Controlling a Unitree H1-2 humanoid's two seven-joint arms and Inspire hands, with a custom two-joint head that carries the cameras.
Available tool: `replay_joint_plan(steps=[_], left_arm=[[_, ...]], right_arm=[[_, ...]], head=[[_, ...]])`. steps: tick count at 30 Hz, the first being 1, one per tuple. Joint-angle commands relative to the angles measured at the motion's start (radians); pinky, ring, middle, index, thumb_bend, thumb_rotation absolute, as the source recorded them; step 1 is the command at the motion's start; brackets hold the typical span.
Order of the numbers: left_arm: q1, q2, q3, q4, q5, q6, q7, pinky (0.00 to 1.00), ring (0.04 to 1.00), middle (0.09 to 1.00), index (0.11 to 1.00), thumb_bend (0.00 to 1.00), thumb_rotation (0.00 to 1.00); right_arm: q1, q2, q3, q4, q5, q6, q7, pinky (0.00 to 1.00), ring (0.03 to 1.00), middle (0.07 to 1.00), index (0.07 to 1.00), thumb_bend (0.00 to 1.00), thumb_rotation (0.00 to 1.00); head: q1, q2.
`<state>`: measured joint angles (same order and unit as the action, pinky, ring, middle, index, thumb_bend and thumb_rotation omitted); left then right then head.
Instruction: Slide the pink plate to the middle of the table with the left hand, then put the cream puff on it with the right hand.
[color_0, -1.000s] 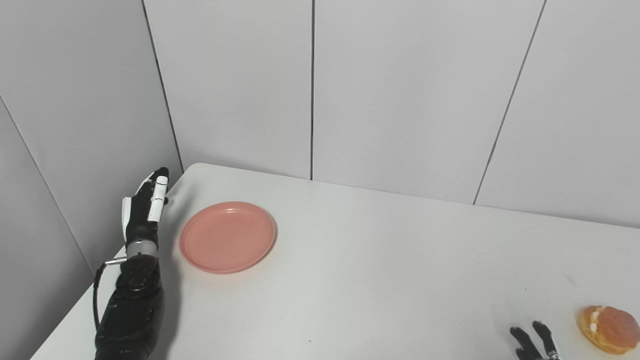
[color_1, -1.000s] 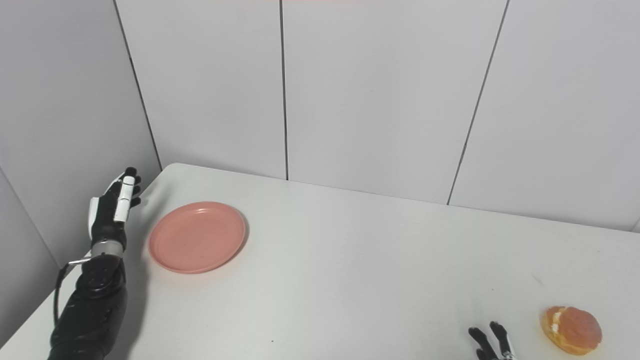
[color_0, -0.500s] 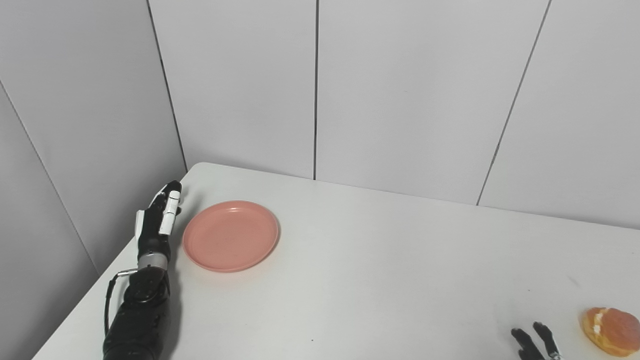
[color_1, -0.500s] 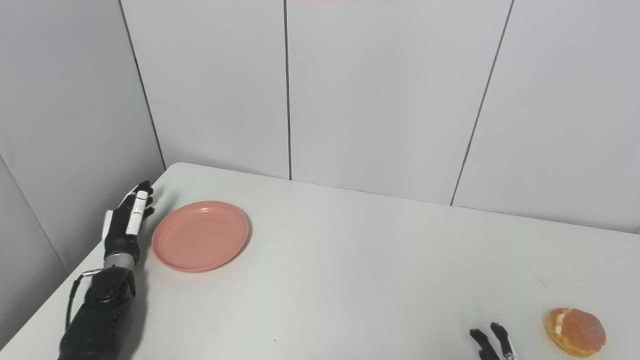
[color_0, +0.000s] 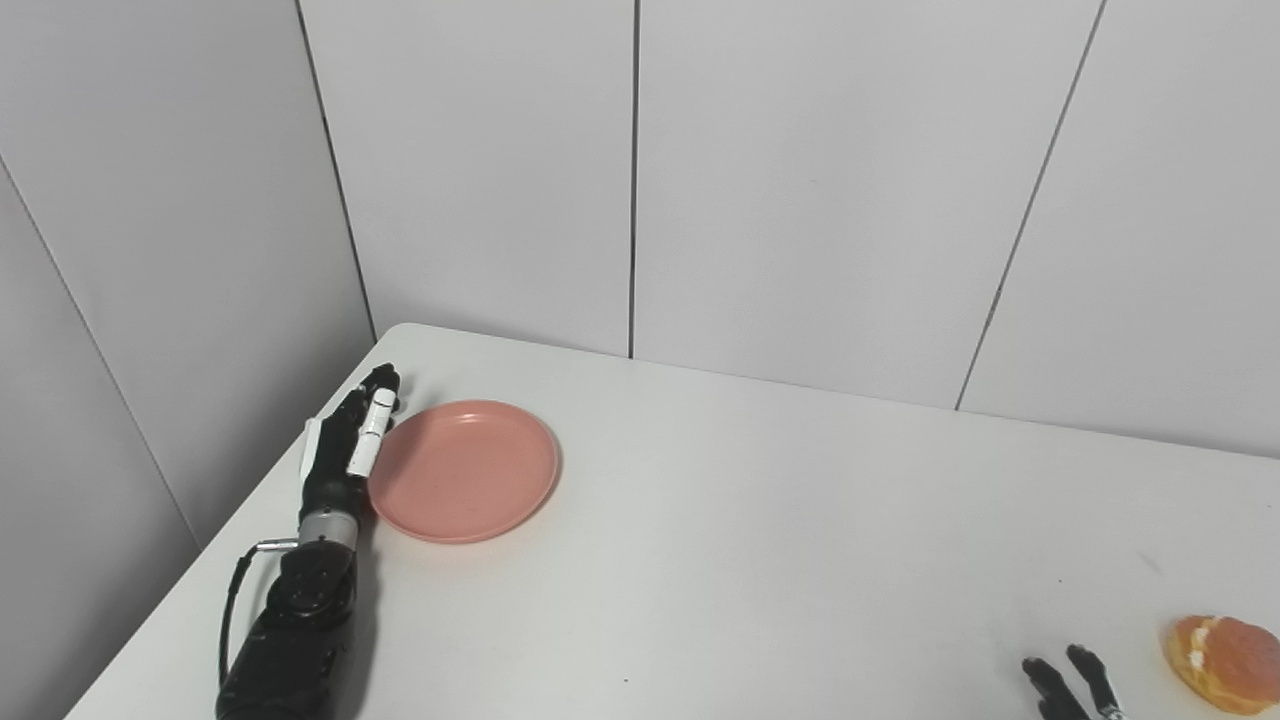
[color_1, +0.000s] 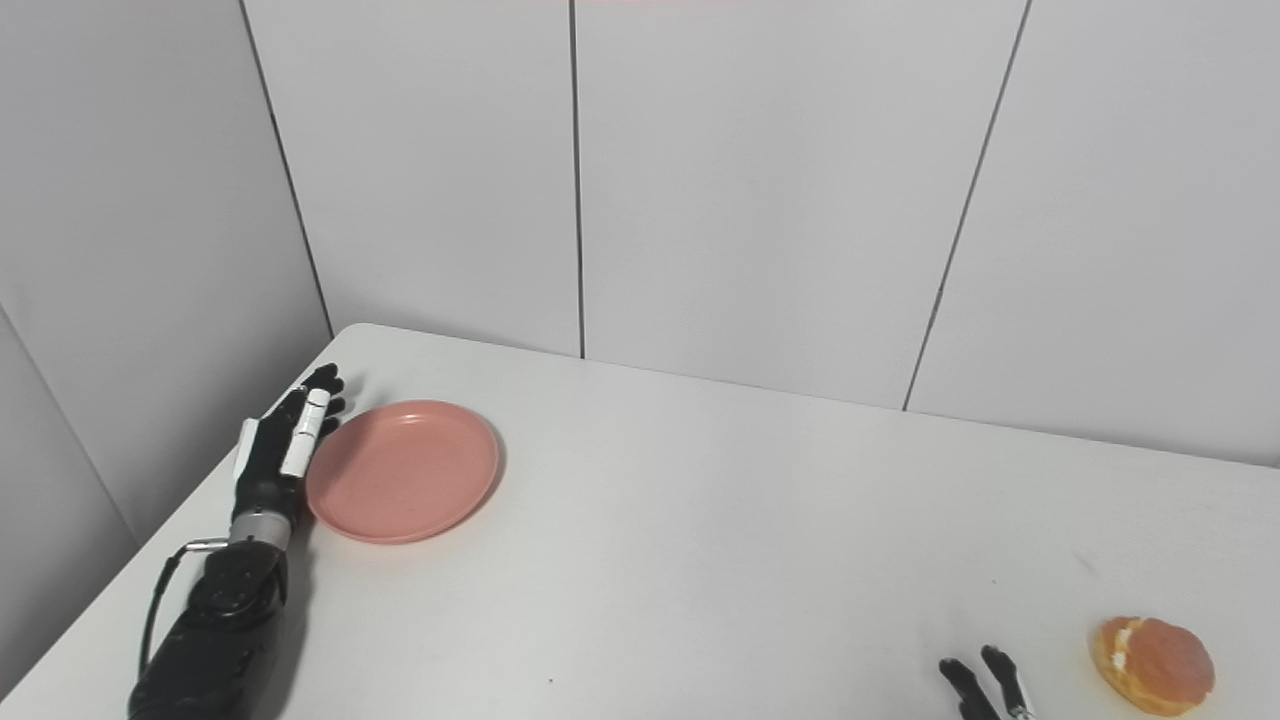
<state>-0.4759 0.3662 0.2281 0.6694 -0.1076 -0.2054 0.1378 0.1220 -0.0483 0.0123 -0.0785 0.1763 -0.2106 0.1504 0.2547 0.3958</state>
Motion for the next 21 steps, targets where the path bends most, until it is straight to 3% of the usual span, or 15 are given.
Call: replay_joint_plan(steps=[1, 9, 21], left_arm=[[-0.004, -0.026, -0.015, -0.024, -0.015, 0.043, -0.041, 0.79, 0.828, 0.830, 0.779, 0.77, 0.88], [0.005, -0.074, -0.011, -0.101, -0.065, 0.087, -0.051, 0.78, 0.824, 0.822, 0.784, 0.73, 0.87], [-0.002, -0.118, -0.023, -0.142, -0.074, 0.094, -0.065, 0.78, 0.838, 0.847, 0.822, 0.81, 0.89]], right_arm=[[0.010, 0.012, 0.018, 0.063, -0.016, 0.063, -0.006, 1.00, 0.931, 0.863, 0.936, 0.86, 1.00], [0.014, 0.014, 0.026, 0.058, -0.017, 0.056, -0.005, 0.99, 0.922, 0.850, 0.933, 0.85, 1.00], [0.016, 0.015, 0.034, 0.053, -0.019, 0.056, -0.004, 0.98, 0.916, 0.842, 0.928, 0.85, 1.00]], head=[[-0.003, 0.001], [-0.014, 0.003], [-0.025, 0.005]])
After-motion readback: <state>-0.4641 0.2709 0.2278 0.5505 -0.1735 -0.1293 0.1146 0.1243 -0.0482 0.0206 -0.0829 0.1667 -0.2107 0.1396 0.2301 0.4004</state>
